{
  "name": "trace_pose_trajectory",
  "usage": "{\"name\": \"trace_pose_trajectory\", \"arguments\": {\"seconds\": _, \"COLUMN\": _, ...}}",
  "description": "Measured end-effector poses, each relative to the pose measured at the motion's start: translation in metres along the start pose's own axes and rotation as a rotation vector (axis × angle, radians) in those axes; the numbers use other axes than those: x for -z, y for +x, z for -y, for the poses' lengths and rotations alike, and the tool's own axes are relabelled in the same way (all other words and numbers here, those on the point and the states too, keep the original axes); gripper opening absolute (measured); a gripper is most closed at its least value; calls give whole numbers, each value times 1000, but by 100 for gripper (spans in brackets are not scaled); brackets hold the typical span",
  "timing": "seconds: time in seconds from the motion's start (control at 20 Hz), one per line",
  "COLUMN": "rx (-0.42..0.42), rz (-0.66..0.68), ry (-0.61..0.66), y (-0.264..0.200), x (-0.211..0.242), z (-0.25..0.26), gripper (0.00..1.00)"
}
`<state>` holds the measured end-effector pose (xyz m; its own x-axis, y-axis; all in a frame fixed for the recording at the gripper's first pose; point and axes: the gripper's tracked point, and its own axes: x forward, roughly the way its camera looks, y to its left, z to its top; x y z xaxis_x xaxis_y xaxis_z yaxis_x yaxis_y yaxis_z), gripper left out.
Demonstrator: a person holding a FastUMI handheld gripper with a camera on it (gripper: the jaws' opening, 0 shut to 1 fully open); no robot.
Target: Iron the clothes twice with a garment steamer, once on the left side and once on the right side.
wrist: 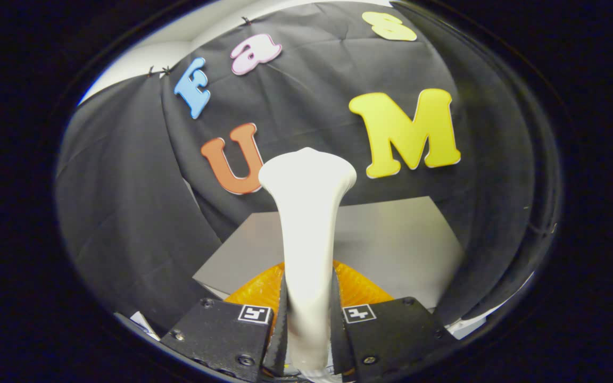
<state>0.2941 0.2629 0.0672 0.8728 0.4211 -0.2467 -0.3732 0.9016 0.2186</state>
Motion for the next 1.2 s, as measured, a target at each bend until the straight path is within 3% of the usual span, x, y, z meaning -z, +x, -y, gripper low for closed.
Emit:
{"name": "trace_pose_trajectory", "arguments": {"seconds": 0.35, "rx": -13, "rz": 180, "ry": 8, "y": -124, "x": -37, "z": 9, "gripper": 36}}
{"name": "trace_pose_trajectory", "arguments": {"seconds": 0.75, "rx": 109, "rz": 395, "ry": 12, "y": -257, "x": -83, "z": 58, "gripper": 36}}
{"name": "trace_pose_trajectory", "arguments": {"seconds": 1.2, "rx": 228, "rz": 538, "ry": 42, "y": -308, "x": -151, "z": 142, "gripper": 36}}
